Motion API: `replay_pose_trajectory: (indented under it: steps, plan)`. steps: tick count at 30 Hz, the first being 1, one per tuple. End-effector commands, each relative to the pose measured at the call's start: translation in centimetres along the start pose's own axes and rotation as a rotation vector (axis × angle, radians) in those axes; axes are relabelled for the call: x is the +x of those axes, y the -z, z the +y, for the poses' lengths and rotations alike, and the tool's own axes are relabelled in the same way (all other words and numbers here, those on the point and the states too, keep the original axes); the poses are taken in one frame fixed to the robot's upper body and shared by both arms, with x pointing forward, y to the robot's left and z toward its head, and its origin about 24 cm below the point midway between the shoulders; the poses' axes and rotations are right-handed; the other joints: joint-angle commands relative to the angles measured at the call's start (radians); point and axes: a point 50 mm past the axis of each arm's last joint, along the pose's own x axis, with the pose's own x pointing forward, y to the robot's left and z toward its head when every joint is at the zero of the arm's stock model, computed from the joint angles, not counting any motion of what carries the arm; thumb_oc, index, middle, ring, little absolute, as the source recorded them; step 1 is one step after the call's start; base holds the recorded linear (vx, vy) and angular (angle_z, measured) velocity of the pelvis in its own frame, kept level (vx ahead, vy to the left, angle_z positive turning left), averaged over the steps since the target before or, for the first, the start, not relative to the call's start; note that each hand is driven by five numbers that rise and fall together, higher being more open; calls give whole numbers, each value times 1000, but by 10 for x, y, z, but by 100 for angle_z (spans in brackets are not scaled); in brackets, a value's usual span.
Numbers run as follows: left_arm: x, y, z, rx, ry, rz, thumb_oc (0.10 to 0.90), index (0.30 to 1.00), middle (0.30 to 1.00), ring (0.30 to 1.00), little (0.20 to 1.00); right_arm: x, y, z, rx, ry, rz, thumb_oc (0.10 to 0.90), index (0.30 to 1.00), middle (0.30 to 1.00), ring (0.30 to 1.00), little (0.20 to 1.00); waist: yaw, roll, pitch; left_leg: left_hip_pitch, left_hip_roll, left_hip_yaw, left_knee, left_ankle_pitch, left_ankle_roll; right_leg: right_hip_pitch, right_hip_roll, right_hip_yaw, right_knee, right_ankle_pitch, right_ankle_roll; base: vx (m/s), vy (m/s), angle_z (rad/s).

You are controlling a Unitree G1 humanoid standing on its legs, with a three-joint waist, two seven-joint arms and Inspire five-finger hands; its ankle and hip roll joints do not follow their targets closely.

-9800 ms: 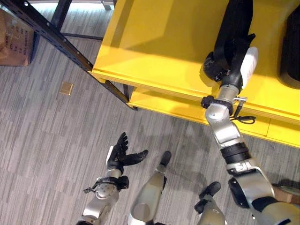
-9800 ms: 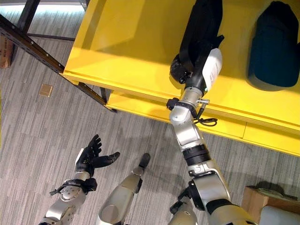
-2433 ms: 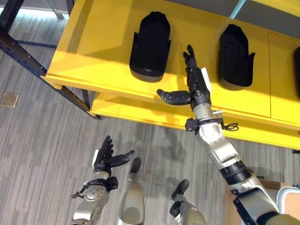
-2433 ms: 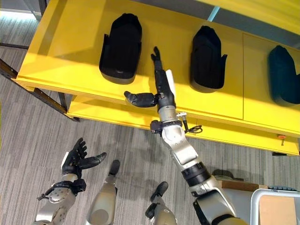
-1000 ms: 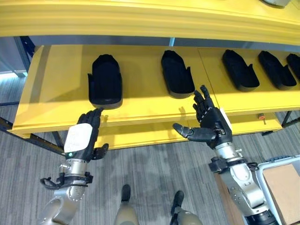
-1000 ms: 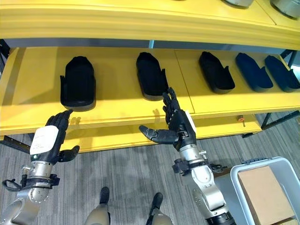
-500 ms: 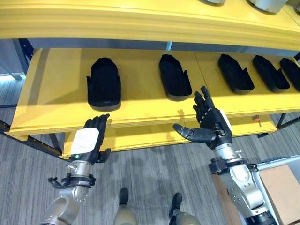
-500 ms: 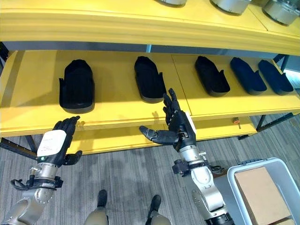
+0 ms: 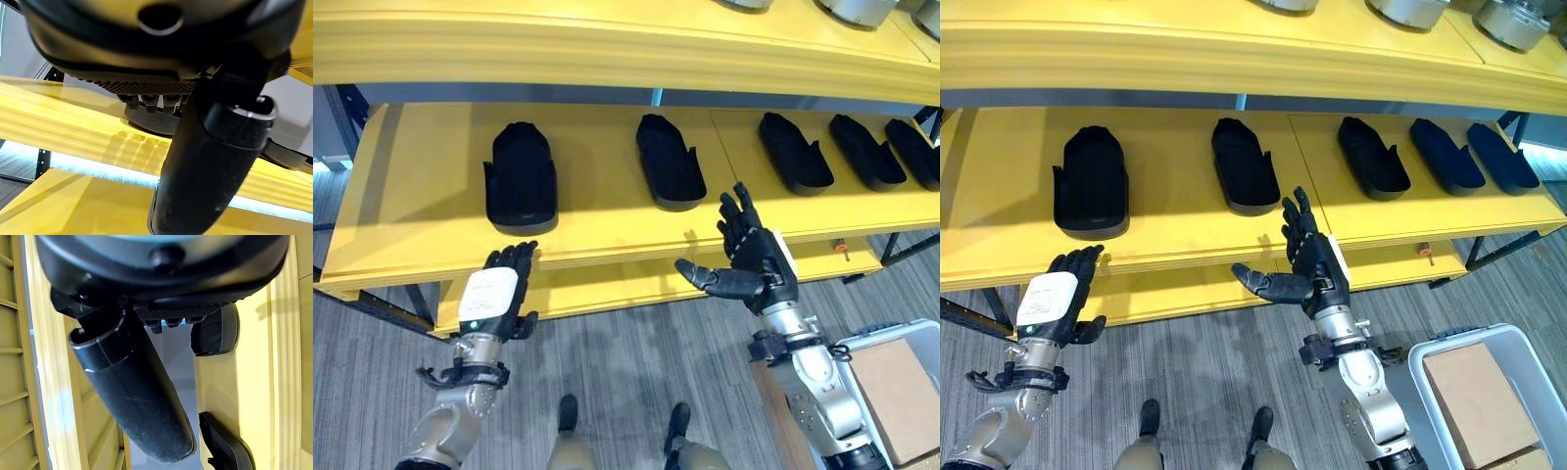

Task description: Move parts from the plastic box to the shelf.

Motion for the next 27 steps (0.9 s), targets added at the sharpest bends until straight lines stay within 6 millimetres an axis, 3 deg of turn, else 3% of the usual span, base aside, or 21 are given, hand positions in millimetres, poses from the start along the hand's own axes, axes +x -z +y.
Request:
replay_pose_trajectory:
  steps: [1, 27]
  plan:
    - [31, -3, 38, 119, -189, -106, 900, 1000, 1000, 1000, 1000, 5, -60, 8, 1, -33, -356, 900, 1000, 1000, 1000, 1000, -9, 2, -65, 19, 3, 58, -34, -40, 50, 57, -52, -17, 52, -84, 64, 0, 0, 0]
    - [48, 1, 23, 165, -123, -69, 900, 1000, 1000, 1000, 1000, 7, -60, 12, -1, -59, -359, 900, 1000, 1000, 1000, 1000, -25, -4, -48, 20, 5, 63, -33, -41, 51, 47, -49, -5, 57, -87, 62, 1, 0, -2]
